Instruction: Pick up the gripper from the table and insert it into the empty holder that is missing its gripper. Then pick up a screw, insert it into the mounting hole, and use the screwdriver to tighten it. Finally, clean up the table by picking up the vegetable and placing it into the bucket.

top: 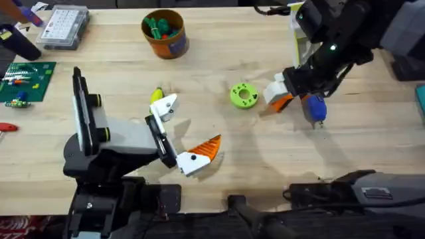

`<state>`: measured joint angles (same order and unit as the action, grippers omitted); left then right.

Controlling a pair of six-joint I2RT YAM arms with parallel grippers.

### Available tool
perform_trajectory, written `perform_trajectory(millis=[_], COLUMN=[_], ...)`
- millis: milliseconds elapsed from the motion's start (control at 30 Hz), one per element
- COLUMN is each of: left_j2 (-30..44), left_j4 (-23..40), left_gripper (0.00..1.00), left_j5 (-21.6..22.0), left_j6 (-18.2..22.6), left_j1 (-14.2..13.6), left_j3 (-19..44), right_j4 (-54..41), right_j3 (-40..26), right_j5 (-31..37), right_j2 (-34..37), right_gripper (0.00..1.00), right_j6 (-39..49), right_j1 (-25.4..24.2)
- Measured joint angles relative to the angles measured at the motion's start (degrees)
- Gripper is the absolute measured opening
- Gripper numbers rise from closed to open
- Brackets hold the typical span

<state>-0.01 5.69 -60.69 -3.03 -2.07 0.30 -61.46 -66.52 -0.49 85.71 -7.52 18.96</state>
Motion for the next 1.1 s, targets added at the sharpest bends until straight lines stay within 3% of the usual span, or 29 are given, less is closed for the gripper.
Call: perform_trajectory(millis=[600,833,867,1100], left_j2=[0.0,0.0,0.0,0.0], left_j4=[0.0,0.0,0.0,0.0], left_gripper=[0.991,0.991,0.991,0.991], left_j5=[0.0,0.0,0.0,0.0], left_j6=[0.0,0.0,0.0,0.0], left_j1=[0.0,0.0,0.0,0.0], left_j3=[0.0,0.0,0.0,0.0], right_j4=[1.9,0.8,0.8,0.9], right_j3=[0.1,0.1,0.1,0.1], right_j5=[0.0,-0.4,-0.5,-0.5], right_j2=[3.6,3.6,3.6,3.6], right_gripper=[0.89,0.676,0.608,0.506], right_j6=[0.0,0.1,0.2,0.3], right_j1=[-2.2,-2.2,-2.2,-2.2])
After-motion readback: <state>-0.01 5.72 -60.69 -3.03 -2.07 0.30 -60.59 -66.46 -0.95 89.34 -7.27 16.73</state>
